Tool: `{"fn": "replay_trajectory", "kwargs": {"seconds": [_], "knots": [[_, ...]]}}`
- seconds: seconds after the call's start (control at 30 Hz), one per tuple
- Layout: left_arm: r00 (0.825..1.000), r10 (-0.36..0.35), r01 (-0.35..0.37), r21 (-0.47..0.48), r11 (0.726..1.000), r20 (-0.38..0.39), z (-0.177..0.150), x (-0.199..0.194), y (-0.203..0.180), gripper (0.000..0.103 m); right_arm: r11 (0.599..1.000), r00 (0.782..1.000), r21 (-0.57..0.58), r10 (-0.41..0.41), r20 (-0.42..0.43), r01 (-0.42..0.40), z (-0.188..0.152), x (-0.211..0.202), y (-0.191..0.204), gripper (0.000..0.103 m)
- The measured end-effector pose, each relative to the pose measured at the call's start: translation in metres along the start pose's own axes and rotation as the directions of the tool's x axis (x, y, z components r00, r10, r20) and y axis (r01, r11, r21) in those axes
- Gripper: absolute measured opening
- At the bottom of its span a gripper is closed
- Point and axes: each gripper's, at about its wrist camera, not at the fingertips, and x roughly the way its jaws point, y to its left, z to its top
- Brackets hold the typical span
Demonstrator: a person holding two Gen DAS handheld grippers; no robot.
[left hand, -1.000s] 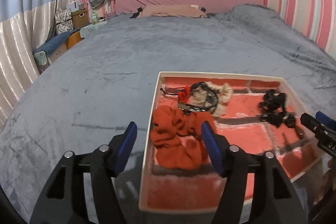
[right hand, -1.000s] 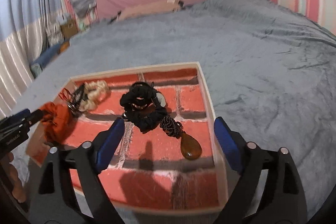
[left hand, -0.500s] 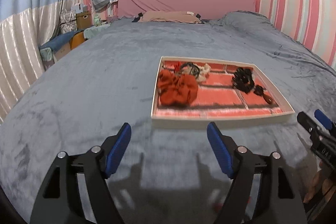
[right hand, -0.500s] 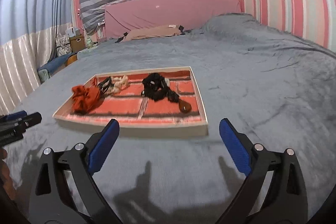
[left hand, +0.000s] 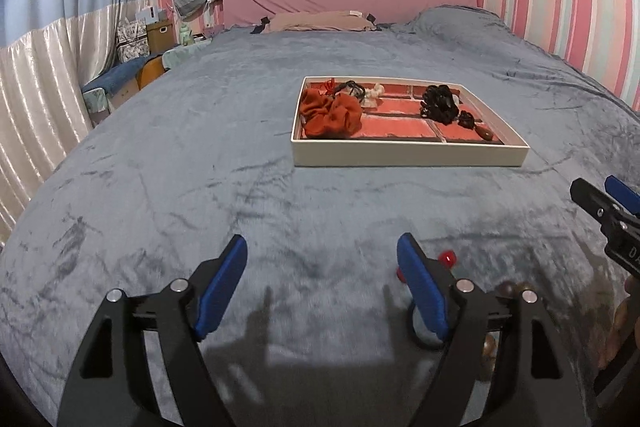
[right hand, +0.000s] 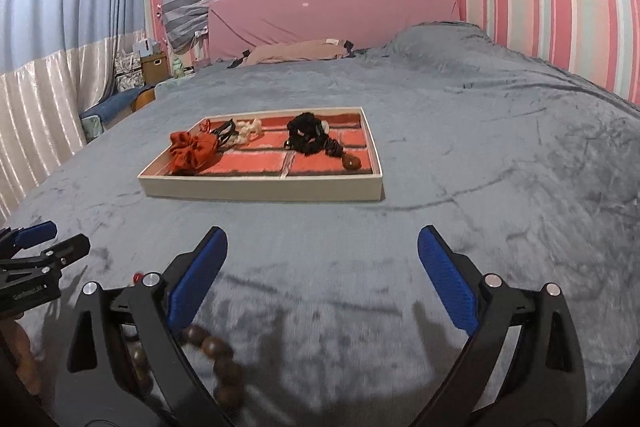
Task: Organize jewelry
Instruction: 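Move the left gripper to the black hair tie while the right approaches the wooden bead bracelet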
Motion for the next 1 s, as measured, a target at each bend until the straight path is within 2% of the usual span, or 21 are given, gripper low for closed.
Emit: {"fn": "replay_trajectory", "kwargs": {"seconds": [0.23, 0.57, 1.0], "knots": [[1.000, 0.004, -0.003, 0.013, 1.000, -0.016, -0.010, -0.009, -0.004, 0.076, 1.000, 0.999, -0.018, 0.000, -0.052, -0.001, -0.028, -0.015, 0.011, 0.094], [0.999, 0.004, -0.003, 0.015, 1.000, -0.052, -0.025, -0.006, -0.009, 0.076, 0.999, 0.992, -0.041, 0.002, -0.125, -0.007, -0.044, -0.021, 0.022, 0.094], [0.993, -0.072, 0.076, 0.040, 0.996, -0.093, -0.034, 0.014, -0.017, 0.076, 0.998, 0.975, -0.055, 0.008, -0.221, -0.021, -0.058, -0.002, 0.026, 0.094]]}}
